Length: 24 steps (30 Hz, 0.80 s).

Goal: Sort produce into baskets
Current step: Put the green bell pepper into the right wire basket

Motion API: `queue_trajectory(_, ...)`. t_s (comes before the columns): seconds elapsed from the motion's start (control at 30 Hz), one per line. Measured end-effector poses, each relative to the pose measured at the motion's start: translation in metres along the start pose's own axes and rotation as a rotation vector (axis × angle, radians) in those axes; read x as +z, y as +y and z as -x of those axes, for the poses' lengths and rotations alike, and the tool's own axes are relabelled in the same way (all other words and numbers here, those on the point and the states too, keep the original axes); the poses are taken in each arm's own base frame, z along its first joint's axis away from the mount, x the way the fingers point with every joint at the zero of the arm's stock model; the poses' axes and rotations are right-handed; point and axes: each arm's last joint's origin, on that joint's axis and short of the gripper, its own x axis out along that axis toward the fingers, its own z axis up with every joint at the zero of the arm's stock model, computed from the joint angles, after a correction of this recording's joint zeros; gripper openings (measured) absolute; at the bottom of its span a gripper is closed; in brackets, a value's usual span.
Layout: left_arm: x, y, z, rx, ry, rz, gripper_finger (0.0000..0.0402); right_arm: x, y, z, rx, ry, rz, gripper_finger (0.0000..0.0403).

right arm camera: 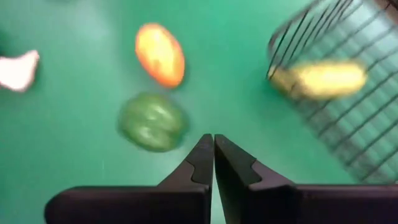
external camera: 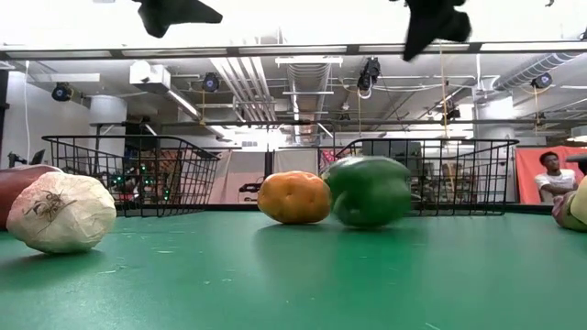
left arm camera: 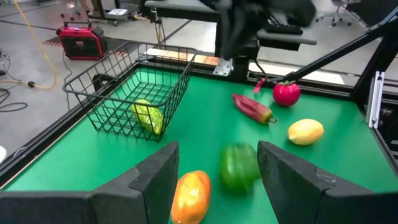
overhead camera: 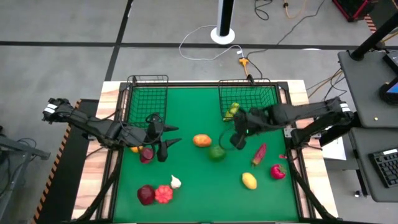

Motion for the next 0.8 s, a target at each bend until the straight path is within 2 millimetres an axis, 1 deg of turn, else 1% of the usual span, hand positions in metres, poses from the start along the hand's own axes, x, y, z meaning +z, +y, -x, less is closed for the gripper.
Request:
queue_trajectory(0.07, 0.000, 0.000, 0.000, 0.000, 0.001, 0.001, 0.0201, 0.010, -0.007, 0.003, -0.010, -0.019, 0.016, 0.0007)
queue_trajectory(0.17, 0.000, 0.000, 0.000, -0.001, 0.001, 0.004, 0.0201, 0.016, -0.011, -0.005, -0.041, -0.005, 0.069, 0.0007)
queue_trajectory(0.23, -0.001, 0.000, 0.000, -0.010, 0.007, 0.008, 0.0201, 0.016, -0.009, -0.013, -0.051, 0.017, 0.141, 0.0008)
queue_trajectory(0.3, -0.002, -0.001, 0.000, -0.036, 0.019, 0.005, 0.0201, 0.015, -0.003, -0.019, -0.046, 0.024, 0.197, 0.0008)
queue_trajectory(0.43, -0.009, -0.002, -0.001, -0.072, 0.048, 0.013, 0.0201, 0.008, 0.015, -0.033, -0.001, 0.004, 0.318, 0.0009)
queue_trajectory(0.53, -0.020, -0.002, -0.003, -0.102, 0.088, 0.029, 0.0201, 0.000, 0.027, -0.041, 0.074, -0.001, 0.392, 0.0009)
queue_trajectory(0.63, -0.034, -0.003, -0.006, -0.113, 0.131, 0.047, 0.0201, -0.006, 0.035, -0.049, 0.117, -0.038, 0.417, 0.0009)
queue_trajectory(0.8, -0.056, -0.011, -0.016, -0.118, 0.183, 0.040, 0.0201, -0.014, 0.048, -0.058, 0.169, -0.097, 0.486, 0.0020)
